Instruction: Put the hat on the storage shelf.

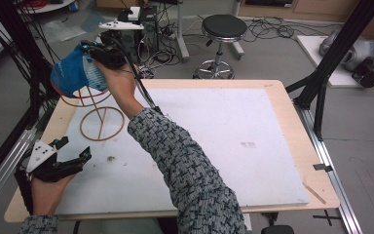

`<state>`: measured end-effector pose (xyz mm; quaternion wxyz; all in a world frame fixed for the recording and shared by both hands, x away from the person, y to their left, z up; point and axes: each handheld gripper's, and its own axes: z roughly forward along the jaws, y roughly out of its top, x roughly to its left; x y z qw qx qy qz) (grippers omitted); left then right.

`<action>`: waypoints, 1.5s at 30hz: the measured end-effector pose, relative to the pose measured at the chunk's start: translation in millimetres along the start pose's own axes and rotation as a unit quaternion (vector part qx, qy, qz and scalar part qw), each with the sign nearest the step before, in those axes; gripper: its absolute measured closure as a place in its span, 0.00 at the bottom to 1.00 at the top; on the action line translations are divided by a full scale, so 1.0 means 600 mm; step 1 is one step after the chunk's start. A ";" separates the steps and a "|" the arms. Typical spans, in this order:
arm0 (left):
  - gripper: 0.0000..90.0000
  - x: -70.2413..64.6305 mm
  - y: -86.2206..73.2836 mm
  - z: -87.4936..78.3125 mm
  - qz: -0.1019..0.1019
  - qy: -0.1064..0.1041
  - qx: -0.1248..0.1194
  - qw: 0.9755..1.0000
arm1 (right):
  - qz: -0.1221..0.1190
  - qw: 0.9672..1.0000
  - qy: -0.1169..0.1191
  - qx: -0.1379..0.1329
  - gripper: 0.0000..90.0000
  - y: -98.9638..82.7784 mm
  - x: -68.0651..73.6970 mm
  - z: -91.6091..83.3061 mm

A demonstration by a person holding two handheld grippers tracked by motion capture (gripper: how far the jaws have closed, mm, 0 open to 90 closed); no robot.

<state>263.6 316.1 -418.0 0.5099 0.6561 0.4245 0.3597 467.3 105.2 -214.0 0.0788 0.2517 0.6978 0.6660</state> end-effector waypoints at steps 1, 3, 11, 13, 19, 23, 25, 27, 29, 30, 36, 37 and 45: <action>0.16 0.000 0.000 0.000 0.000 0.000 0.000 1.000 | -0.001 1.000 -0.002 0.006 1.00 -0.006 -0.001 0.003; 0.16 0.000 0.000 0.000 -0.001 0.000 -0.001 1.000 | 0.000 1.000 -0.001 0.008 1.00 -0.008 -0.001 0.003; 0.16 0.000 -0.001 0.001 -0.001 0.000 0.000 1.000 | 0.002 1.000 0.002 0.021 1.00 -0.025 -0.001 0.007; 0.16 0.000 -0.001 0.001 -0.001 0.000 0.000 1.000 | 0.000 1.000 0.003 0.025 1.00 -0.029 0.001 0.008; 0.16 -0.001 -0.001 0.002 -0.002 -0.001 0.000 1.000 | 0.000 0.999 0.008 0.033 1.00 -0.039 0.006 0.012; 0.16 -0.001 0.000 0.001 -0.001 -0.001 -0.001 1.000 | 0.001 0.999 0.008 0.041 1.00 -0.050 0.007 0.018; 0.16 0.000 0.000 0.001 -0.001 -0.001 -0.001 1.000 | 0.002 0.999 0.008 0.043 1.00 -0.051 0.007 0.019; 0.16 0.001 0.000 0.001 0.000 -0.001 0.002 1.000 | 0.004 0.999 0.007 0.046 1.00 -0.056 0.005 0.020; 0.16 0.001 0.000 0.001 0.000 -0.001 0.002 1.000 | 0.004 0.999 0.007 0.048 1.00 -0.057 0.004 0.019; 0.16 0.000 0.000 0.001 0.000 -0.002 0.002 1.000 | 0.003 0.999 0.006 0.049 1.00 -0.059 0.004 0.020; 0.16 -0.001 -0.001 0.002 0.001 -0.003 0.003 1.000 | 0.006 0.999 0.000 0.053 1.00 -0.065 -0.001 0.020; 0.16 -0.001 -0.001 0.002 -0.001 -0.003 0.002 1.000 | 0.006 0.999 0.001 0.053 1.00 -0.067 -0.003 0.021; 0.16 0.000 -0.001 0.003 0.000 -0.003 0.003 1.000 | 0.005 0.999 0.001 0.053 1.00 -0.075 -0.007 0.023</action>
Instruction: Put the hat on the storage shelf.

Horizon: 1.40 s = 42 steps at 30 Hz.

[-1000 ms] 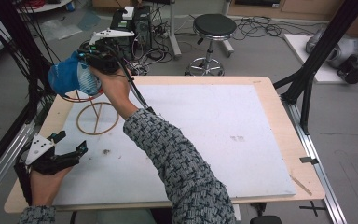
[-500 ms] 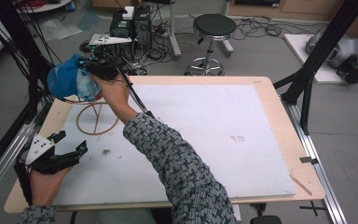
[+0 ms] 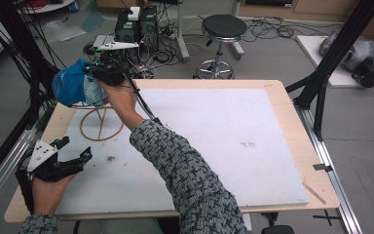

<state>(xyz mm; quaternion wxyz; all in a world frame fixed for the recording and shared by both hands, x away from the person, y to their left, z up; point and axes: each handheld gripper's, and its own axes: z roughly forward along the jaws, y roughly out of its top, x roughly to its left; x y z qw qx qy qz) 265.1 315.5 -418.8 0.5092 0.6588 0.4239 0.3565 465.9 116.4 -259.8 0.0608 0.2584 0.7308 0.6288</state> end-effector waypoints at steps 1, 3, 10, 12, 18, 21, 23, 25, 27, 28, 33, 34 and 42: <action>0.16 0.000 0.000 0.000 0.000 0.000 0.000 1.000 | 0.000 1.000 0.000 0.000 1.00 0.000 0.000 0.000; 0.16 0.000 0.000 0.000 -0.001 0.000 -0.001 1.000 | -0.002 1.000 -0.001 -0.001 1.00 0.000 0.000 0.000; 0.16 0.000 0.000 0.001 0.000 -0.001 -0.001 1.000 | -0.005 1.000 -0.004 -0.003 0.98 -0.001 0.000 0.001; 0.16 0.000 0.000 0.001 0.000 -0.001 -0.001 1.000 | -0.006 1.000 -0.005 -0.004 0.98 -0.001 0.001 0.001; 0.16 0.000 0.000 0.001 0.000 -0.002 0.000 1.000 | -0.008 1.000 -0.010 -0.011 0.89 0.000 0.002 0.000; 0.16 -0.001 0.000 0.002 0.000 -0.003 0.000 1.000 | -0.006 1.000 -0.011 -0.010 0.88 0.000 -0.001 0.001; 0.16 -0.001 0.000 0.002 0.001 -0.004 0.001 1.000 | -0.005 1.000 -0.011 -0.011 0.88 0.000 -0.001 0.000; 0.16 -0.001 0.000 0.002 0.001 -0.004 0.002 1.000 | -0.006 1.000 -0.011 -0.012 0.86 0.000 -0.001 0.000; 0.16 -0.001 0.000 0.002 -0.001 -0.004 0.001 1.000 | -0.006 1.000 -0.012 -0.012 0.83 0.000 -0.001 0.000; 0.16 -0.001 0.000 0.002 -0.001 -0.004 0.001 1.000 | -0.008 1.000 -0.013 -0.013 0.82 0.000 -0.002 0.000; 0.16 -0.001 0.000 0.002 0.000 -0.004 0.000 1.000 | -0.006 1.000 -0.016 -0.016 0.80 0.000 -0.002 -0.001; 0.16 -0.001 0.000 0.002 -0.001 -0.004 0.001 1.000 | -0.007 1.000 -0.016 -0.016 0.79 0.000 -0.002 -0.001; 0.16 -0.001 0.000 0.001 -0.001 -0.004 -0.001 1.000 | -0.012 1.000 -0.019 -0.019 0.69 0.004 -0.005 -0.008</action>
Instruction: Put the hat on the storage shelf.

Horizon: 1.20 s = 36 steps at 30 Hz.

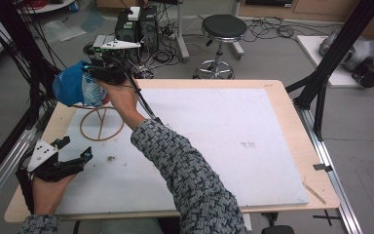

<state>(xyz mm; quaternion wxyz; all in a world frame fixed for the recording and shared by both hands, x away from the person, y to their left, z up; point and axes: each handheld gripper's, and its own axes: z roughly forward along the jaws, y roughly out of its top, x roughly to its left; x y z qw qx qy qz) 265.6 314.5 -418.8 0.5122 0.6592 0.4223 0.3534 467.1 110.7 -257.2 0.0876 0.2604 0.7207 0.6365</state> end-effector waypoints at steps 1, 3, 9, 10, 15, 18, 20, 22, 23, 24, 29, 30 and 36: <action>0.16 0.000 0.000 0.000 0.000 0.000 0.000 1.000 | 0.002 1.000 -0.002 -0.001 0.69 0.001 -0.001 -0.003; 0.16 0.000 0.000 0.000 0.001 0.000 0.000 1.000 | 0.000 1.000 -0.008 -0.006 0.67 0.006 -0.008 -0.012; 0.16 0.000 0.001 0.000 0.000 -0.002 0.000 1.000 | 0.004 1.000 -0.016 -0.015 0.61 0.014 -0.024 -0.034; 0.16 0.000 0.001 0.000 0.000 0.000 0.000 1.000 | 0.006 1.000 -0.016 -0.016 0.60 0.014 -0.026 -0.038; 0.16 0.000 0.001 0.000 -0.001 0.000 0.000 1.000 | 0.009 0.999 -0.037 -0.029 0.53 0.020 -0.049 -0.068; 0.16 -0.001 0.001 0.002 0.000 -0.001 -0.001 1.000 | 0.016 0.998 -0.047 -0.034 0.48 0.021 -0.061 -0.081; 0.16 0.000 0.002 0.003 0.002 -0.002 0.001 1.000 | 0.030 0.997 -0.060 -0.042 0.42 0.020 -0.073 -0.096; 0.16 -0.001 0.001 0.005 0.002 -0.003 0.002 1.000 | 0.036 0.996 -0.068 -0.044 0.39 0.020 -0.084 -0.108; 0.16 -0.001 0.001 0.005 0.002 -0.003 0.002 1.000 | 0.041 0.995 -0.080 -0.048 0.38 0.020 -0.096 -0.122; 0.16 -0.001 0.001 0.005 0.001 -0.003 0.001 1.000 | 0.041 0.995 -0.080 -0.048 0.38 0.020 -0.096 -0.122; 0.16 0.001 0.001 0.003 0.000 0.000 0.000 1.000 | 0.038 0.990 -0.115 -0.067 0.34 0.022 -0.120 -0.158; 0.16 0.000 0.001 0.003 0.000 0.000 -0.001 1.000 | 0.039 0.990 -0.119 -0.069 0.33 0.022 -0.125 -0.166; 0.16 -0.001 0.002 0.003 0.003 -0.002 0.001 1.000 | 0.041 0.984 -0.155 -0.080 0.28 0.022 -0.151 -0.210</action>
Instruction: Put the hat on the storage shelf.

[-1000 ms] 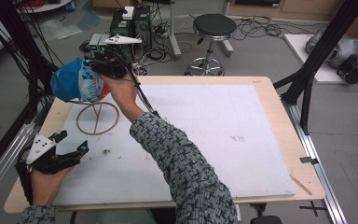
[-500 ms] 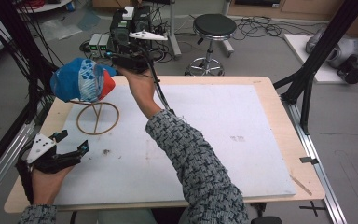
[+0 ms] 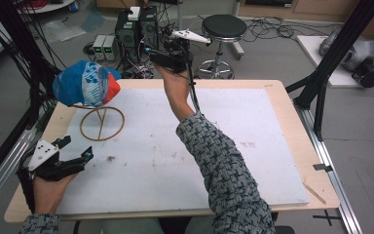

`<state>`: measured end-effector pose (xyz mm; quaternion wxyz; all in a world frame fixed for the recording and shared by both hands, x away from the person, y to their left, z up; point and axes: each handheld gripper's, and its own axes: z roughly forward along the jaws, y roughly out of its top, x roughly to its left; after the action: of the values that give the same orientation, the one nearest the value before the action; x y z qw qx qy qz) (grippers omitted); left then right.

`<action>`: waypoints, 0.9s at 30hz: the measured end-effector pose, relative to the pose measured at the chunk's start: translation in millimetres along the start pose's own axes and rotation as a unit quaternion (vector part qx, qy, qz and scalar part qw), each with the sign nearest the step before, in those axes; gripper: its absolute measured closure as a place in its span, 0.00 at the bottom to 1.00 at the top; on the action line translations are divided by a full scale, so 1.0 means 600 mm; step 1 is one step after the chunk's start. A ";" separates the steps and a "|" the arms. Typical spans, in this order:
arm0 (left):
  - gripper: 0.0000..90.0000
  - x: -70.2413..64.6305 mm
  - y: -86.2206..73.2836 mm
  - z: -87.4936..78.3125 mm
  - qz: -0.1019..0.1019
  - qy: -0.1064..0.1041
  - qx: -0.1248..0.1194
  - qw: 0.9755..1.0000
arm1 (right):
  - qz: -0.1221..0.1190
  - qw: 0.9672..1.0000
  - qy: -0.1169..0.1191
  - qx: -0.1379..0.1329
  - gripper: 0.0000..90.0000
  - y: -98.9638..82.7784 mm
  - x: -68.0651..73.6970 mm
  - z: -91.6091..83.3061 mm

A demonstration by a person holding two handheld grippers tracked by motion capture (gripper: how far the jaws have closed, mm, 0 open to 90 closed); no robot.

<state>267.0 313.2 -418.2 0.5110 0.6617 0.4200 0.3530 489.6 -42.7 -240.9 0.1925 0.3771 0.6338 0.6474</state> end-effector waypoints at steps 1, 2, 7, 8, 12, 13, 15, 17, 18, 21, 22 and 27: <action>0.16 0.000 0.000 0.000 0.001 0.000 0.000 1.000 | -0.003 1.000 -0.009 -0.005 0.26 0.003 -0.008 -0.011; 0.16 0.000 0.000 0.000 0.001 0.000 0.000 1.000 | -0.003 1.000 -0.009 -0.005 0.26 0.003 -0.008 -0.011; 0.16 0.001 -0.001 -0.002 -0.001 0.001 -0.002 1.000 | -0.013 0.999 -0.027 -0.015 0.24 0.015 -0.028 -0.042; 0.16 0.001 -0.001 -0.002 -0.001 0.002 -0.001 1.000 | -0.013 0.999 -0.027 -0.015 0.24 0.015 -0.028 -0.042; 0.16 -0.001 -0.001 -0.002 -0.002 0.002 -0.003 1.000 | -0.025 0.998 -0.048 -0.027 0.20 0.022 -0.041 -0.069; 0.16 -0.001 -0.002 -0.002 -0.003 0.001 -0.002 1.000 | -0.026 0.998 -0.056 -0.030 0.19 0.023 -0.050 -0.084; 0.16 -0.001 -0.002 -0.001 -0.001 0.001 0.000 1.000 | -0.028 0.997 -0.061 -0.030 0.19 0.023 -0.055 -0.093; 0.16 -0.001 -0.002 -0.001 0.000 0.001 0.000 1.000 | -0.028 0.997 -0.073 -0.028 0.16 0.026 -0.063 -0.109; 0.16 -0.001 -0.001 -0.001 0.000 0.001 0.000 1.000 | -0.030 0.996 -0.079 -0.027 0.15 0.029 -0.067 -0.117; 0.16 0.000 -0.002 -0.002 0.000 0.003 0.000 1.000 | -0.038 0.995 -0.088 -0.027 0.15 0.037 -0.074 -0.141; 0.16 0.000 -0.002 -0.003 -0.002 0.004 -0.001 1.000 | -0.042 0.994 -0.093 -0.027 0.14 0.040 -0.076 -0.148; 0.16 0.002 -0.002 -0.004 -0.003 0.006 -0.002 1.000 | -0.049 0.993 -0.104 -0.036 0.15 0.043 -0.083 -0.187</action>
<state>265.2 315.2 -418.6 0.5113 0.6570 0.4244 0.3561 445.3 -157.6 -218.5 0.3025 0.4041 0.6037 0.6170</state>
